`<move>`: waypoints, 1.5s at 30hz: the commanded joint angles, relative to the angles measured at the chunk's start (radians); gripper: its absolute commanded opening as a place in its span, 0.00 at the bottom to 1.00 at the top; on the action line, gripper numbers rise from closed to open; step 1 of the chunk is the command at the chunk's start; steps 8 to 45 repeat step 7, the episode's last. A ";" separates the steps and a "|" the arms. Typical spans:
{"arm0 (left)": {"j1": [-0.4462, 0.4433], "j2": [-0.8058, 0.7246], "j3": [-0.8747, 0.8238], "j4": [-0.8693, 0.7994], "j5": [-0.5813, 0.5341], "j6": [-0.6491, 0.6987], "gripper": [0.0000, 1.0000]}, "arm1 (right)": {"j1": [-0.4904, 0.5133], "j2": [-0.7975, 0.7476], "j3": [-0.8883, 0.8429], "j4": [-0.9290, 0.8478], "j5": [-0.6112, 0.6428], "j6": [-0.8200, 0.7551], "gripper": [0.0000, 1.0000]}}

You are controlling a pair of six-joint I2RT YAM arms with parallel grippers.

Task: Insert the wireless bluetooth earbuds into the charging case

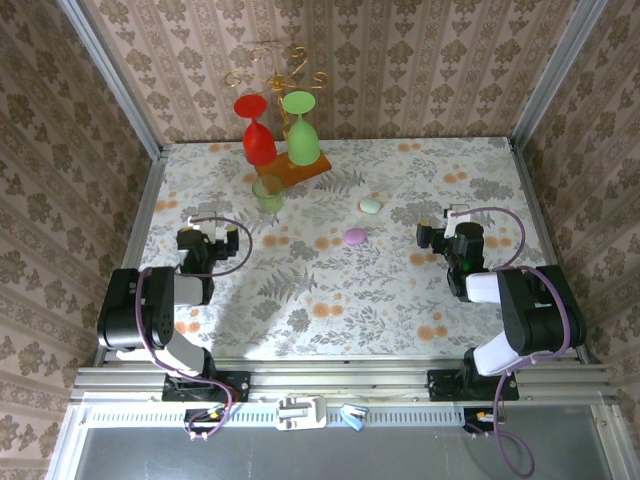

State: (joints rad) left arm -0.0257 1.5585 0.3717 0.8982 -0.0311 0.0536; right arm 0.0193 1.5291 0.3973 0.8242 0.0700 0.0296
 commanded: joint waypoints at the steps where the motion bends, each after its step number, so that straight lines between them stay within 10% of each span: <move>1: 0.001 -0.002 0.026 0.010 -0.004 0.014 1.00 | -0.003 0.006 0.012 0.036 -0.007 0.006 1.00; 45: 0.001 -0.005 0.021 0.014 -0.004 0.015 1.00 | -0.003 0.005 0.008 0.039 -0.007 0.005 1.00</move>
